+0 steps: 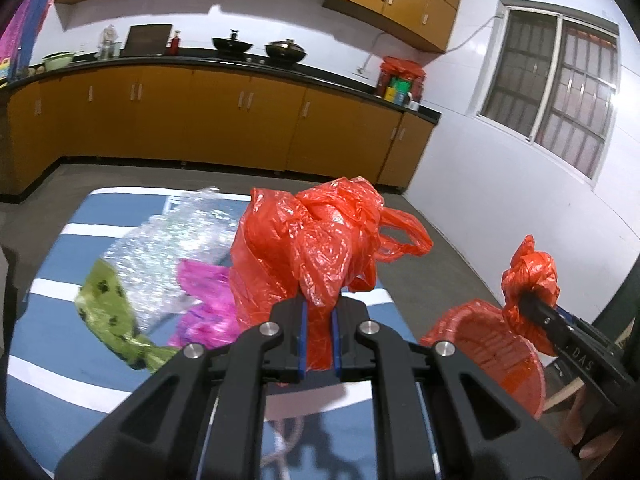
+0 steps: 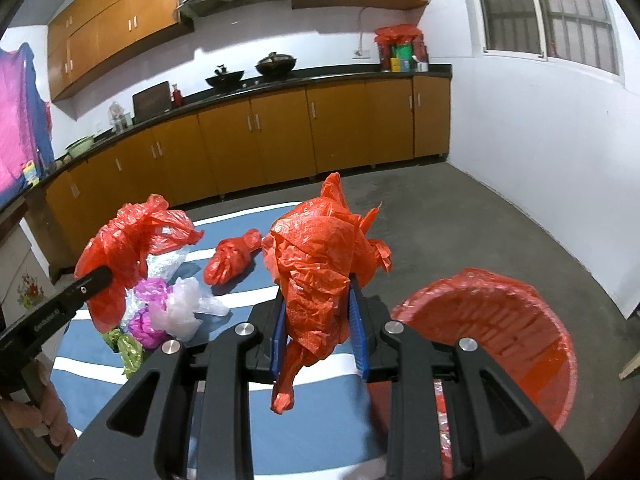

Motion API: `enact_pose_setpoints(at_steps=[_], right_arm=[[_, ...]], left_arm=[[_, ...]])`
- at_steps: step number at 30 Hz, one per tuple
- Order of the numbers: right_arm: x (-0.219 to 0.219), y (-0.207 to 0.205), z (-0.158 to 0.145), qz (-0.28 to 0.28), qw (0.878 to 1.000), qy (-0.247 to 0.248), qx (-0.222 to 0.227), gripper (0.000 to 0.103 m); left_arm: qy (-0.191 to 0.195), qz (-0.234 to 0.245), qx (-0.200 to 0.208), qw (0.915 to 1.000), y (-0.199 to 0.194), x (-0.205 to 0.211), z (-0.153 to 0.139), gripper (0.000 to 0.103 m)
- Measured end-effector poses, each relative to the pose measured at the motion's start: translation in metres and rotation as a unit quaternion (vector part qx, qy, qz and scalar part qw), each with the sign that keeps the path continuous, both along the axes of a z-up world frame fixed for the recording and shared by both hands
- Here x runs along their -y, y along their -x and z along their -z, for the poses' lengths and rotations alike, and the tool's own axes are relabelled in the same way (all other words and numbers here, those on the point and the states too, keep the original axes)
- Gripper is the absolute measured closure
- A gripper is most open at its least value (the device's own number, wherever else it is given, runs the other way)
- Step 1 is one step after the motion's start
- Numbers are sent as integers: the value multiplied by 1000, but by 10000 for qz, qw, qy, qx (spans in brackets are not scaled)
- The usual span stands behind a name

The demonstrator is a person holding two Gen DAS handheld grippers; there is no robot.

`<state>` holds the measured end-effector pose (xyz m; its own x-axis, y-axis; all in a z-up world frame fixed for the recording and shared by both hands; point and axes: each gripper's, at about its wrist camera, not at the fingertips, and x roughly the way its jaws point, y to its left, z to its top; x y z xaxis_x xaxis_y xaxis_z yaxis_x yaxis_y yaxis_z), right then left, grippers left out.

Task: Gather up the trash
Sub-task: 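Grasp a large red bag with the left tool while the right tool carries its bag toward the basket, then carry both red bags over the red basket and open both tools to drop them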

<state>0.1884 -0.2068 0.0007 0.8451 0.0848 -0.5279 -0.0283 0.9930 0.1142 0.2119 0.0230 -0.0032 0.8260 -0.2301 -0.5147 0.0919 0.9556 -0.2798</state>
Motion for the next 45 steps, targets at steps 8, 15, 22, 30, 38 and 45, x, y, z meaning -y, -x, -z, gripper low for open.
enact_pose_setpoints(at_steps=[8,15,22,30,38,45], right_arm=[[32,15,1,371,9993,-34,-26,76],[58,26,3,684,9976,-38,-48,76],[83,37,8,1001,9949,-67,-107,76],[109,44,14,1361,9904,-150,-179,76],[125,43,18,1523,9879,-195,-211,76],[134,40,23,1637,9858,-275,-263,76]], left_arm=[[102,437,-61,9990,1,38,2,93],[120,786,-99,9968,-1,70,6,93],[149,1168,-170,9929,-2,102,10,93],[197,1589,-331,9865,-7,140,21,93],[176,1920,-503,9799,-11,176,37,93],[154,2144,-567,9750,-15,195,45,93]])
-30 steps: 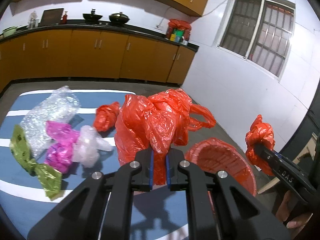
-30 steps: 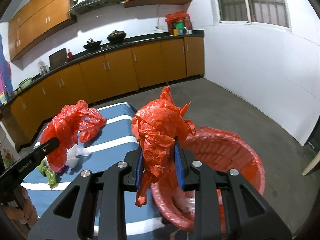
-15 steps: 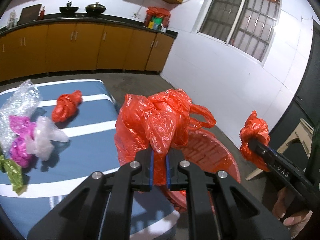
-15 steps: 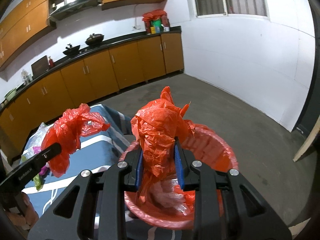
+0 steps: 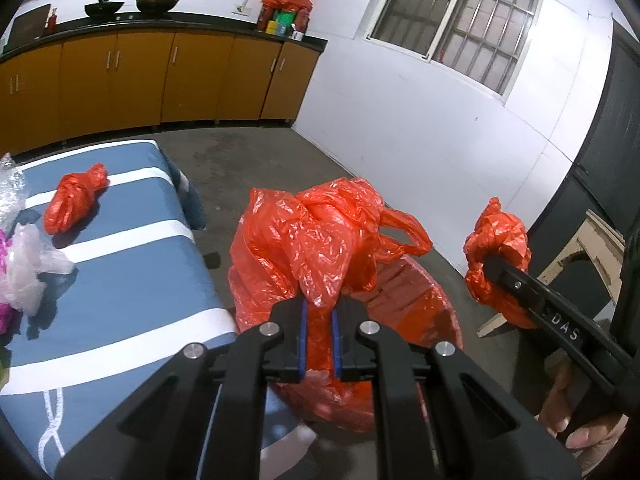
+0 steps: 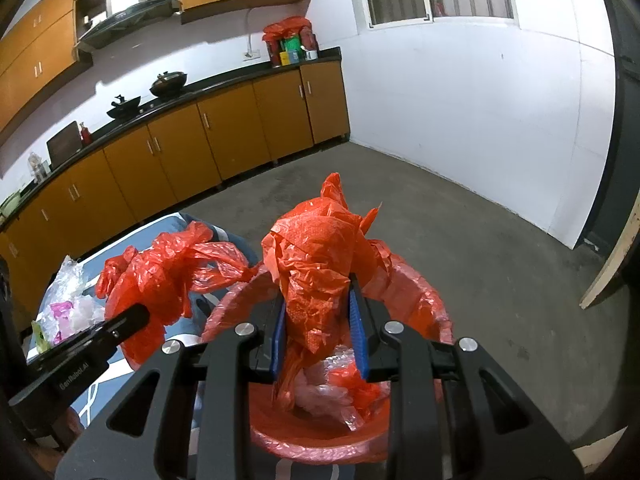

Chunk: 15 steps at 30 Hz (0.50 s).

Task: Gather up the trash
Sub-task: 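Carry both red bags over the red basket and open both tools to drop them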

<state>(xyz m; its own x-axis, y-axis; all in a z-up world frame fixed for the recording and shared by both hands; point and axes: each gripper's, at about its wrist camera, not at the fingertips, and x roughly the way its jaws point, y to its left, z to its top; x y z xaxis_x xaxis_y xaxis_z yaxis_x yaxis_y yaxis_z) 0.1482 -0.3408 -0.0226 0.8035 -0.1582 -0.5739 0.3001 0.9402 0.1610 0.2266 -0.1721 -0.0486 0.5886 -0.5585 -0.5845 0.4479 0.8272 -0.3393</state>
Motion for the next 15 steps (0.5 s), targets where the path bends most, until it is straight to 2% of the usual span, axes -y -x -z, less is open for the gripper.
enact_pose_setpoints(at_steps=[12,15], right_arm=[[14,-4,4,172,9996,-239,13,75],[20,-3,6,203,9993,-316,4,73]], left_arm=[[-61,314,-132,9994,-6,28,12,91],[-85,342,-189,9992,-7,30,18,83]])
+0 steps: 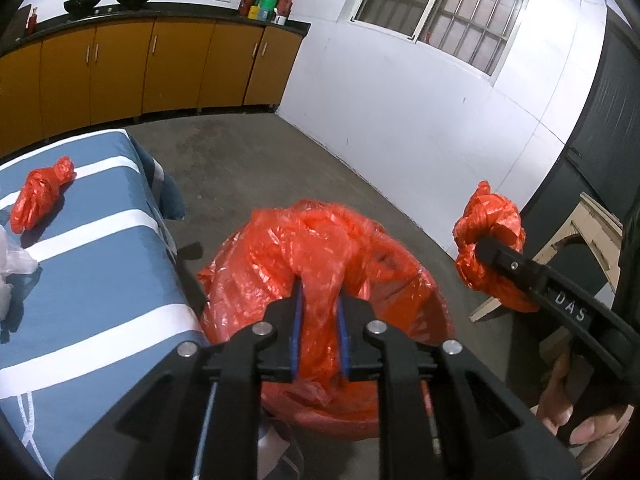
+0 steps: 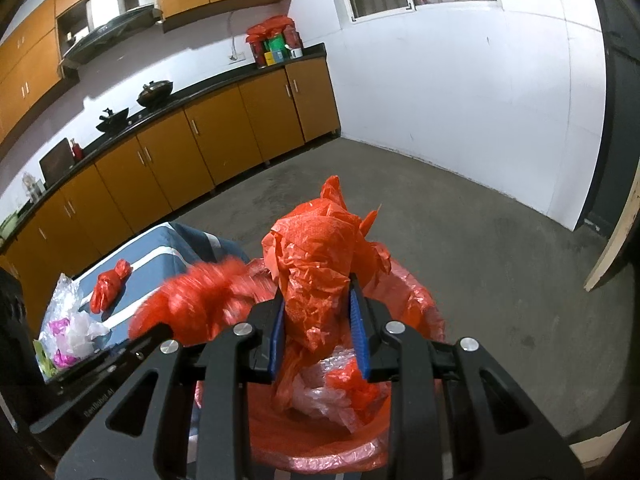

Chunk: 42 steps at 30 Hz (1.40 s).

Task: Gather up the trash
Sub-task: 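Carry both red bags over the red basket and open both tools to drop them, then return both tools to the table and grasp a clear plastic bag with the right tool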

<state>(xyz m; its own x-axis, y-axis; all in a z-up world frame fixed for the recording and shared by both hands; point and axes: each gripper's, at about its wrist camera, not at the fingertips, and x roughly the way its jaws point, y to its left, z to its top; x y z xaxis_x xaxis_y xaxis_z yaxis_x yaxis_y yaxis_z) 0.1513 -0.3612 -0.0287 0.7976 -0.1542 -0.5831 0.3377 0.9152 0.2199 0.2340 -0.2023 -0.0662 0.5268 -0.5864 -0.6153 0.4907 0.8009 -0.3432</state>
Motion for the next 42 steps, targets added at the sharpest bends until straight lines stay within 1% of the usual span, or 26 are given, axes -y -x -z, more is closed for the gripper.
enact_pose_setpoints(at_steps=[1,2,4,10,14,20,24,26,30,33,35,36,37,42], right_arm=[[1,0,1,7,10000,-19,-4,71],[2,0,1,14,10000,-46,-1,67],[3,1,2,33,10000,-71,19,62],[4,3,3,18,10000,-48,3,62],[0,2,2,-17,10000,41,-15,62],[-19,-4,-2,-191,9995,231,-26,62],[-43,-12,-2,-448,9983,380,-56,62],[-57,-17,-1,-623,9971,426,-72,62],[-95,-31,1,-1036,9936,444,-99,62],[-130,-42,2,-1406,9889,466,-124,62],[-151,-49,3,-1628,9854,488,-128,62],[-167,-53,3,-1782,9827,492,-123,62],[-179,-57,3,-1902,9804,492,-113,62],[-237,-73,3,-2421,9688,530,-55,62]], left_arm=[[-11,-4,-13,10000,0,1,1,81],[-17,-8,-29,10000,0,2,2,79],[-34,-36,-61,10000,0,0,5,76],[-69,-224,-96,9997,-1,-12,9,70],[-130,-418,-47,9990,-1,-26,8,65],[-264,-801,89,9964,2,-63,4,61],[-432,-1212,293,9912,9,-103,-2,58],[-540,-1454,399,9871,13,-126,-5,57],[-750,-2052,579,9741,24,-177,-8,52],[-938,-2536,684,9603,33,-217,-7,49],[-1049,-2900,699,9487,38,-247,-5,46],[-1067,-3019,685,9449,40,-260,-3,45],[-1088,-3223,653,9381,42,-278,-1,45],[-1078,-3867,554,9142,51,-333,4,41]])
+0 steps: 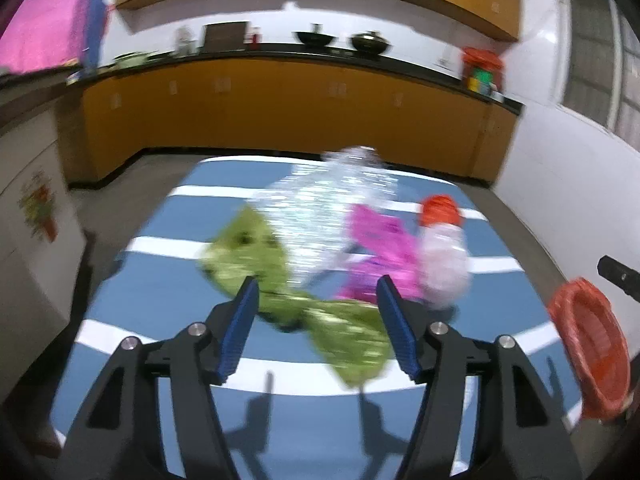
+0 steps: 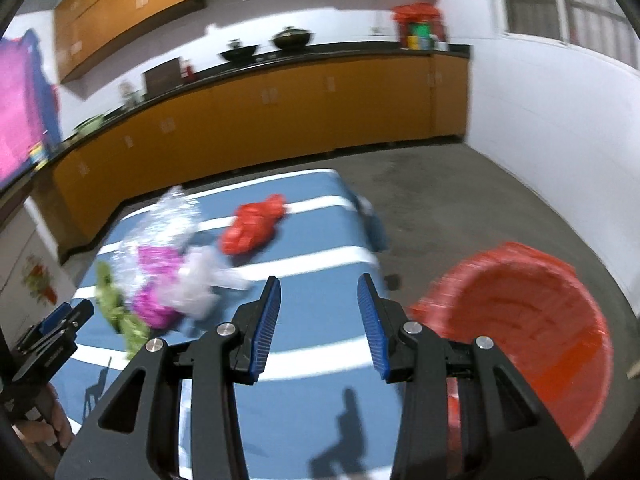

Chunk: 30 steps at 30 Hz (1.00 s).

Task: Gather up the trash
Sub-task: 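Return both tools to the table and grasp a clear plastic bag with the right tool, then grasp the pink plastic bag with the left tool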

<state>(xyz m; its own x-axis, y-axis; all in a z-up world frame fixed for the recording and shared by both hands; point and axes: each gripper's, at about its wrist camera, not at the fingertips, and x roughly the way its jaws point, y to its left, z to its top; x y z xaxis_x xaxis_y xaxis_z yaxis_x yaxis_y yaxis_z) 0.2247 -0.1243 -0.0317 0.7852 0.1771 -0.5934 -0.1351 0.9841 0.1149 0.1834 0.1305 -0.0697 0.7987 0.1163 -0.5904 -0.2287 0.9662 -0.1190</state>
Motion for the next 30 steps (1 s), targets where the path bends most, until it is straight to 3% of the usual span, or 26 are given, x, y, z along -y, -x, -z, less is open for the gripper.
enact_pose_setpoints(at_steps=[11,25,30], right_arm=[[-97,-45,30,-571,9979,203,-211,62],[-116,-73,71,-585,9949,439,-693,62],[-111,-68,76,-654,9940,504,-723,71]], left_arm=[[134,-595,56,9981,13,-69,5,38],[342,-508,-35,9981,1,-76,21,38],[376,-340,-31,9987,-6,-67,21,38]])
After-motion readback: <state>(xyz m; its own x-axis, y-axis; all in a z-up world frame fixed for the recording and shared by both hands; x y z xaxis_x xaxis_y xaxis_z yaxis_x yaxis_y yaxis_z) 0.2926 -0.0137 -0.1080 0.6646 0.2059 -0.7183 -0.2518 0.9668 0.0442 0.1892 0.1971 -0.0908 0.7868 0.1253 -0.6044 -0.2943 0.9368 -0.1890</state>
